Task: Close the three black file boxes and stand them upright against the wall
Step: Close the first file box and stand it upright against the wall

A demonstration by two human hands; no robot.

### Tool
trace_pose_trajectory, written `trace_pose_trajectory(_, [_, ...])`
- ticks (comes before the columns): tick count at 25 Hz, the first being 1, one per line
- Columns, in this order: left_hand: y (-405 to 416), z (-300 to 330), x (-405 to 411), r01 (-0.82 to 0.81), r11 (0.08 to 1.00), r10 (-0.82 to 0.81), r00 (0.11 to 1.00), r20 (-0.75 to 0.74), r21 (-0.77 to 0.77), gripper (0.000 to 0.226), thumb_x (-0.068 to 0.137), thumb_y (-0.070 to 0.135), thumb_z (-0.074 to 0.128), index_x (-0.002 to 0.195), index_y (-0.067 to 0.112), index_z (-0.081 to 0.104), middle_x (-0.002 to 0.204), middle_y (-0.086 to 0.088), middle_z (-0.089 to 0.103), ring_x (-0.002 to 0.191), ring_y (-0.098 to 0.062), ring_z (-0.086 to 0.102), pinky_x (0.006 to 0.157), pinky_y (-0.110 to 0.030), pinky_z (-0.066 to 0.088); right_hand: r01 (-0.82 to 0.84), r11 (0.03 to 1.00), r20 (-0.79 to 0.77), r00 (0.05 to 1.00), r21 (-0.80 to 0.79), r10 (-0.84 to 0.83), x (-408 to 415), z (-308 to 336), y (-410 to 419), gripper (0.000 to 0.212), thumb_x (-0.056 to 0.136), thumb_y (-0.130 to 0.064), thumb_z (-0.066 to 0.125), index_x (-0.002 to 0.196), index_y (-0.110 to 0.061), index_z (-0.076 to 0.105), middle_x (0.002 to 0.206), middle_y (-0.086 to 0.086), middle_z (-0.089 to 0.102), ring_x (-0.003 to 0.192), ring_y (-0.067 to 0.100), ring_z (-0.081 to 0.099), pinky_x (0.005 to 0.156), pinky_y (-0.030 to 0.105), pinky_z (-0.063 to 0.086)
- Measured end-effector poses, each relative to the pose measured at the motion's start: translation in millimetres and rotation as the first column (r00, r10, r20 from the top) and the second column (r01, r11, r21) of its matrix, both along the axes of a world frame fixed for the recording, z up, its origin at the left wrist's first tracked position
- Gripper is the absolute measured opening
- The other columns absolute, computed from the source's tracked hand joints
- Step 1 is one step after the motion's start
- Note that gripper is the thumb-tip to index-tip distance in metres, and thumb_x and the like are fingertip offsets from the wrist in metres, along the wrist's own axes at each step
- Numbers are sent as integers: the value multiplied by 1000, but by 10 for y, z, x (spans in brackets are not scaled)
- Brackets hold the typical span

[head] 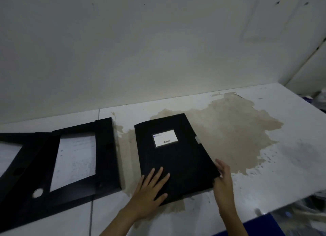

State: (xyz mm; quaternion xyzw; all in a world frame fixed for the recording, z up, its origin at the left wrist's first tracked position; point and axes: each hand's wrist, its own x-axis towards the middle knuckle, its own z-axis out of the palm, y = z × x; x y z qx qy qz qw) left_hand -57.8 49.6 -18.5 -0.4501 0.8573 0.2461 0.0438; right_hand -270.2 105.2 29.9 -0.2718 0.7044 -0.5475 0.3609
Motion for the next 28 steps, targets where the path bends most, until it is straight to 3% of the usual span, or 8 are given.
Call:
trace_pose_trajectory(1, [16, -101, 28, 23, 987, -15, 999, 49, -158, 57, 89, 59, 16, 142, 42, 3, 146, 16, -31, 144, -15, -14, 115, -35, -8, 122, 991, -6, 992, -62, -123, 1, -13, -21, 47, 89, 10, 35, 124, -21, 44, 126, 2, 50, 115, 20, 50, 101, 40, 40])
trace_pose_trajectory(4, [77, -206, 52, 62, 986, -24, 970, 244, -152, 57, 89, 57, 13, 142, 37, 20, 157, 2, -13, 145, -21, -7, 109, -38, 3, 211, 970, -185, 955, -118, -230, 30, -34, -151, 48, 87, 13, 33, 121, -17, 47, 127, 2, 52, 119, 18, 48, 107, 41, 36])
trace_pose_trajectory(6, [75, -208, 44, 124, 984, -86, 961, 263, -131, 62, 85, 60, 24, 142, 37, 17, 157, 1, -11, 145, -21, -7, 109, -38, 3, 14, 1000, -430, 903, -13, -18, 66, -152, -294, 44, 88, 3, 43, 127, -18, 44, 131, 2, 48, 121, 19, 45, 106, 40, 37])
trace_pose_trajectory(9, [47, -224, 40, 146, 981, -116, 970, 214, -128, 66, 82, 63, 27, 142, 38, 17, 158, 2, -9, 144, -19, -3, 109, -37, 4, -162, 934, -705, 618, 318, 347, 134, -420, -418, 46, 92, -32, 40, 137, -27, 32, 144, 14, 39, 129, 35, 41, 100, 52, 40])
trace_pose_trajectory(13, [58, -147, 75, -27, 997, 34, 994, 105, -66, 56, 84, 64, 4, 138, 50, 7, 156, 18, -9, 143, -14, -13, 113, -34, -2, -122, 767, -607, 539, 629, 584, 113, -653, -499, 61, 91, -54, 2, 133, -31, 40, 134, 21, 51, 113, 45, 55, 77, 59, 51])
trace_pose_trajectory(17, [-69, -37, 20, -340, 911, 386, 902, -194, 232, 74, 79, 65, 36, 138, 47, -5, 150, 4, -35, 140, -23, -27, 117, -44, -6, -115, 776, -675, 424, 621, 604, 20, -594, -523, 53, 90, -54, 28, 141, -39, 20, 154, 15, 21, 130, 42, 37, 97, 57, 40])
trace_pose_trajectory(24, [-166, 252, 124, -492, 672, 734, 537, -415, 553, 78, 82, 29, 62, 143, 18, 14, 149, -8, 28, 133, -23, 33, 110, -37, 31, -256, 911, -289, 890, 323, 353, 2, -391, -385, 68, 83, -35, 62, 136, -24, 20, 137, 13, 45, 116, 32, 52, 97, 46, 46])
trace_pose_trajectory(28, [-187, 548, 357, -460, 656, 754, 436, -492, 598, 66, 83, 30, 61, 138, 23, 25, 141, -3, 36, 114, -13, 40, 94, -29, 36, -141, 977, -63, 986, 160, 152, 235, -160, -311, 56, 86, -29, 59, 131, -21, 27, 125, 19, 51, 106, 33, 55, 90, 45, 51])
